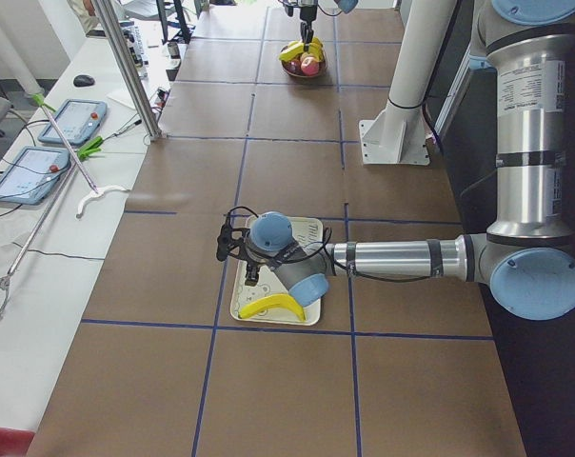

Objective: Transfer all bananas from basket to plate

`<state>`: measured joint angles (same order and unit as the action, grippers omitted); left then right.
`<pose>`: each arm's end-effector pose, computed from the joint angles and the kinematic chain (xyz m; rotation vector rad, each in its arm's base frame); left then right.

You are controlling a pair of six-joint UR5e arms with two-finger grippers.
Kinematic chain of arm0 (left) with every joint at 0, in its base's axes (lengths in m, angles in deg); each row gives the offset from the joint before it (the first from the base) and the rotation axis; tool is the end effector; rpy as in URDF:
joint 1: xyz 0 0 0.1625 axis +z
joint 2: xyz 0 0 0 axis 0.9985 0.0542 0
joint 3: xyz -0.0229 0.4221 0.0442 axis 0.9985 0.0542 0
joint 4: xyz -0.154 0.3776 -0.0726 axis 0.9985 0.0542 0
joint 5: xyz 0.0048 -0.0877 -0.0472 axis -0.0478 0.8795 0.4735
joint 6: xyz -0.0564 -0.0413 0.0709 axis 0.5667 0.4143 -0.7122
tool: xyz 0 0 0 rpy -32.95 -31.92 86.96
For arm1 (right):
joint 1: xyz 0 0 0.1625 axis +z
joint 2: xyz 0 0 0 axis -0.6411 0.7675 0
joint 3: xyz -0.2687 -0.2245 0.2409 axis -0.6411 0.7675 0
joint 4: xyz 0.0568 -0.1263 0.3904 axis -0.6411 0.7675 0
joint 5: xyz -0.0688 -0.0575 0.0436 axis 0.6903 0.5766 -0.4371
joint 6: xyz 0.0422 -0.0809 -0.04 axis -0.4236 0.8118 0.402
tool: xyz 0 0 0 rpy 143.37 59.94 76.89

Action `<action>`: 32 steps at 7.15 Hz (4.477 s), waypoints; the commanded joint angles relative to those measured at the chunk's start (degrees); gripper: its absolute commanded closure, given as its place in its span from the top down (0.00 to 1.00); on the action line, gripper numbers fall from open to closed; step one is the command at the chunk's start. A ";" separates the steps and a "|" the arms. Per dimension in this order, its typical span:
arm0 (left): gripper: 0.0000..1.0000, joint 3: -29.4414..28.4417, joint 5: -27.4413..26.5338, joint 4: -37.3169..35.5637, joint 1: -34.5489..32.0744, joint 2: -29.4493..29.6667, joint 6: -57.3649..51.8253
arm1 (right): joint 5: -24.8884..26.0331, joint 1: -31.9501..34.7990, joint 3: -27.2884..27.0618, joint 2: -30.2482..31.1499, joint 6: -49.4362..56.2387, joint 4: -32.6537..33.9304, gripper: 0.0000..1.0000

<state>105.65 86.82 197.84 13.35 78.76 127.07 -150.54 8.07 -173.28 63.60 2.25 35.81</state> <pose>0.0773 -0.4597 0.5915 0.2963 1.1186 -0.0282 -0.2257 -0.3661 0.3978 0.2014 -0.9630 -0.1959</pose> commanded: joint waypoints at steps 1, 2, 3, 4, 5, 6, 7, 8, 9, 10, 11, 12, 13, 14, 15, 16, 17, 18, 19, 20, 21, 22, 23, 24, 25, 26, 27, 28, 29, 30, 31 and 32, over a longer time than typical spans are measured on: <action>1.00 0.54 4.75 2.38 3.48 2.45 3.99 | -0.72 0.04 0.40 -8.01 -10.36 -0.40 0.11; 1.00 2.20 4.68 3.08 5.23 4.63 11.86 | -0.64 -0.74 0.57 -9.00 -14.76 -3.80 0.10; 1.00 4.30 3.81 3.18 8.47 6.31 19.60 | -0.46 -2.32 3.36 -9.79 -19.59 -12.01 0.09; 1.00 6.15 0.93 3.18 10.76 8.15 26.20 | -0.03 -4.07 7.83 -11.28 -25.56 -21.49 0.09; 1.00 8.08 -3.71 3.18 15.83 11.30 33.84 | 2.76 -6.44 12.48 -14.68 -31.97 -29.85 0.08; 1.00 10.02 -9.94 3.00 20.32 14.12 42.01 | 9.49 -10.55 13.57 -16.46 -35.51 -31.76 0.07; 1.00 12.73 -16.96 2.92 25.24 16.24 48.79 | 16.87 -14.51 13.50 -18.56 -37.81 -31.78 0.07; 1.00 13.37 -20.86 2.48 28.77 19.91 56.77 | 19.64 -16.90 13.50 -19.46 -39.75 -31.78 0.07; 1.00 12.50 -21.33 2.30 31.93 23.60 62.60 | 19.84 -18.14 13.84 -22.68 -39.85 -31.17 0.07; 1.00 11.80 -21.34 2.04 33.53 27.21 64.31 | 20.02 -20.68 15.94 -27.76 -39.86 -29.68 0.08; 1.00 11.71 -21.34 1.86 33.72 28.64 65.89 | 21.32 -22.27 17.09 -31.73 -39.94 -26.80 0.08; 1.00 10.40 -21.34 1.34 35.03 30.39 66.17 | 23.95 -24.46 17.19 -34.03 -39.94 -25.90 0.09; 1.00 9.34 -21.42 0.64 35.65 31.71 67.65 | 24.76 -25.70 17.19 -34.66 -39.94 -25.89 0.09; 1.00 8.72 -21.42 0.28 36.18 31.90 67.84 | 24.76 -25.80 17.19 -35.28 -39.94 -25.89 0.09; 1.00 8.72 -21.42 0.28 36.79 31.90 67.84 | 24.76 -26.06 17.36 -36.76 -39.94 -24.06 0.10; 1.00 8.72 -21.42 0.28 36.97 31.90 67.84 | 24.76 -26.06 17.36 -38.26 -39.94 -21.43 0.10; 1.00 8.72 -21.42 0.28 36.98 31.90 67.93 | 24.76 -26.24 17.45 -38.45 -39.86 -20.97 0.10; 1.00 8.72 -21.42 0.19 36.98 31.99 67.93 | 24.76 -26.41 17.54 -38.45 -39.86 -20.88 0.11; 0.99 8.72 -21.42 0.19 36.98 31.99 67.93 | 24.76 -26.41 17.89 -38.45 -39.86 -20.79 0.12; 0.99 8.72 -21.42 0.19 36.98 32.08 67.93 | 24.76 -26.59 17.89 -38.45 -39.86 -20.79 0.13; 0.99 8.72 -21.42 -0.16 37.06 32.08 67.93 | 24.85 -27.11 17.89 -38.45 -39.86 -20.71 0.13; 0.99 8.72 -21.42 -0.16 37.06 32.17 67.93 | 24.94 -27.47 17.89 -38.88 -39.86 -20.44 0.13; 0.98 8.63 -21.51 -0.16 37.33 32.08 67.93 | 25.11 -27.99 18.06 -39.50 -39.86 -20.44 0.13; 0.98 8.63 -22.29 -0.25 37.68 32.08 67.84 | 25.81 -28.43 17.98 -39.50 -39.86 -20.44 0.13; 0.97 8.54 -22.56 -0.25 37.77 32.08 67.84 | 26.17 -28.61 18.07 -39.50 -39.86 -20.44 0.14; 0.79 8.63 -22.65 -0.25 37.85 32.08 67.84 | 26.17 -28.61 18.07 -39.50 -39.86 -20.44 0.15; 0.67 8.54 -22.57 -0.16 37.86 31.90 67.67 | 26.17 -28.61 18.07 -39.50 -39.86 -20.44 0.15; 0.67 8.63 -22.48 -0.16 37.86 31.64 67.40 | 26.17 -28.61 18.07 -39.50 -39.77 -20.44 0.15; 0.68 8.72 -22.39 -0.16 37.86 31.38 67.40 | 26.17 -28.61 17.98 -39.50 -39.85 -20.44 0.15; 0.68 8.80 -22.30 -0.16 37.86 31.38 67.40 | 26.17 -28.61 18.07 -39.59 -39.77 -20.44 0.15; 0.68 9.59 -22.13 -0.16 37.86 31.20 67.58 | 26.17 -28.61 17.98 -39.50 -39.85 -20.44 0.15; 0.68 9.51 -22.04 -0.16 37.94 31.29 67.66 | 26.17 -28.61 18.07 -39.50 -39.86 -20.44 0.15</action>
<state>114.96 64.65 197.67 51.24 110.06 194.62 -124.37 -20.54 -155.26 24.08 -37.58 15.37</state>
